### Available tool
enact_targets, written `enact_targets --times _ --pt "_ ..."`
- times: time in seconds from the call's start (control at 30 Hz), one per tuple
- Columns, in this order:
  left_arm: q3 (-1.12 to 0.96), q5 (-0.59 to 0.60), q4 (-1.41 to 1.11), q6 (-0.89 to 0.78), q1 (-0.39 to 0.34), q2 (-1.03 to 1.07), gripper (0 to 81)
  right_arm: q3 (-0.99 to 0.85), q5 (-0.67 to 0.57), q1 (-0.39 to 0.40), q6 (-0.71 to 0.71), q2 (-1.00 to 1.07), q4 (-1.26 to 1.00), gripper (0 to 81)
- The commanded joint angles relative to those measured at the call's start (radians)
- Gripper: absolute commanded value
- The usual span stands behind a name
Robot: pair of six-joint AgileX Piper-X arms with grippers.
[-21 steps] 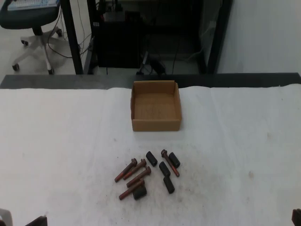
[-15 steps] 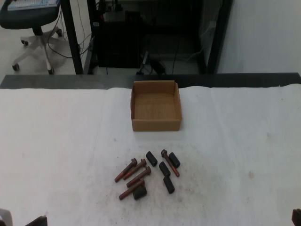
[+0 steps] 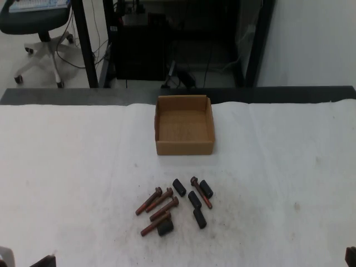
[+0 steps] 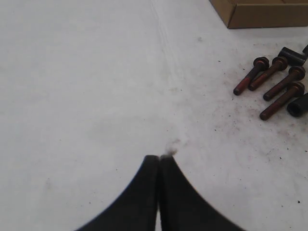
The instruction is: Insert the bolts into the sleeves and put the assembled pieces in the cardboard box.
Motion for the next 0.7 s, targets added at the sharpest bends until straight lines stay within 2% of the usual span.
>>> enact_targets --times 0.0,0.13,0.23,0.3,0.43,0.6,0.67 --pt "-0.010 -0.008 -0.002 -0.004 -0.003 -0.003 0.3 -0.010 -0.005 -0.003 0.001 -0.002 -0.006 0.8" --pt "-0.010 -0.001 -0.014 -0.016 -0.003 -0.003 0.3 -0.010 0.001 -0.003 0.001 -0.002 -0.024 0.8" --pt "-0.010 0.103 -0.123 -0.229 -0.003 -0.003 0.3 -0.010 -0.015 -0.001 0.014 -0.002 -0.111 0.8" --pt "-0.010 0.134 -0.222 -0.280 -0.003 -0.003 0.3 -0.010 -0.042 -0.001 0.062 -0.002 -0.203 0.8" --pt "-0.010 0.134 -0.390 -0.313 -0.003 -0.003 0.3 -0.010 -0.087 -0.001 0.284 -0.002 -0.435 0.8" --pt "-0.010 0.134 -0.552 -0.346 -0.003 -0.003 0.3 -0.010 -0.111 -0.001 0.763 -0.002 -0.608 0.8" --pt "-0.010 0.134 -0.599 -0.346 -0.003 -0.003 0.3 -0.010 -0.102 -0.001 0.832 -0.002 -0.647 0.8"
